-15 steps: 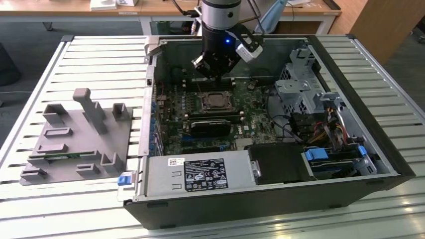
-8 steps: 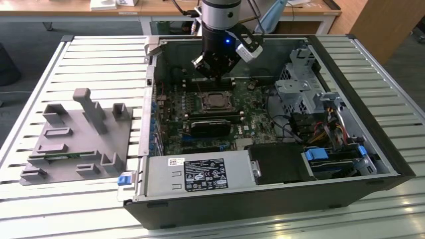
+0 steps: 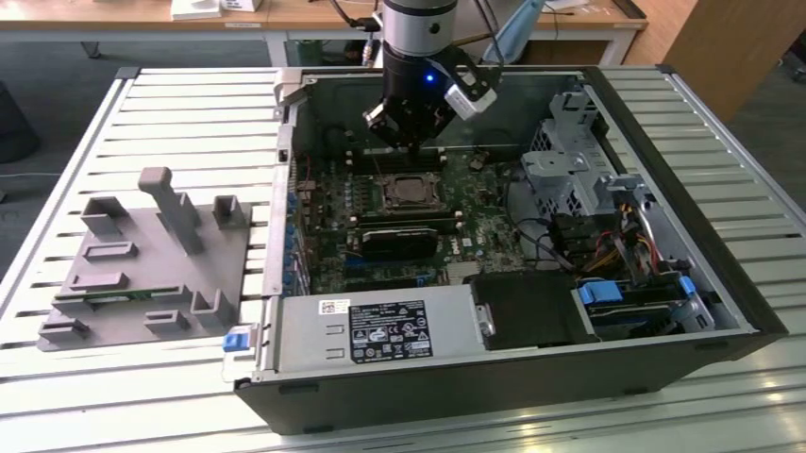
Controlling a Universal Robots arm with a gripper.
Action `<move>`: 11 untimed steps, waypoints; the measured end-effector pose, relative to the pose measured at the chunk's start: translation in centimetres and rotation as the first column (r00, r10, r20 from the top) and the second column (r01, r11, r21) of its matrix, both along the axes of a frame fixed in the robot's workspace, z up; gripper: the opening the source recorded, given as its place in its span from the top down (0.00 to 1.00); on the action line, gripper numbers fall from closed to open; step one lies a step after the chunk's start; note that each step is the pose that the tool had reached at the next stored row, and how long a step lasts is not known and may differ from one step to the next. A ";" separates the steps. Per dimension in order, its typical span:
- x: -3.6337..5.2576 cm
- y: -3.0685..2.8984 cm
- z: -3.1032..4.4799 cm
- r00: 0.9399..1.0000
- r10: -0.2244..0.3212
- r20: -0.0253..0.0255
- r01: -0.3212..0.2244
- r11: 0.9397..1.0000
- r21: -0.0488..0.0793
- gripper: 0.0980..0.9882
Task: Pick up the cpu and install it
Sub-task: 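Install the first cpu locking lever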
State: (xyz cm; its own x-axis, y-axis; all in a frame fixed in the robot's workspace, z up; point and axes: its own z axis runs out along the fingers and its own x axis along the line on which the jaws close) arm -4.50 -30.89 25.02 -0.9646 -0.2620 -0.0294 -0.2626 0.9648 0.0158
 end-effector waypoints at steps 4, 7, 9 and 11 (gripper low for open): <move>0.00 0.00 0.17 1.000 -0.009 0.000 0.009 1.000 0.000 0.99; 0.00 0.00 0.88 1.000 -0.009 0.000 0.009 1.000 0.004 0.99; 0.00 0.00 1.06 1.000 -0.009 0.000 0.009 1.000 0.004 0.99; 0.00 0.00 1.06 1.000 -0.024 0.000 0.024 1.000 0.004 0.99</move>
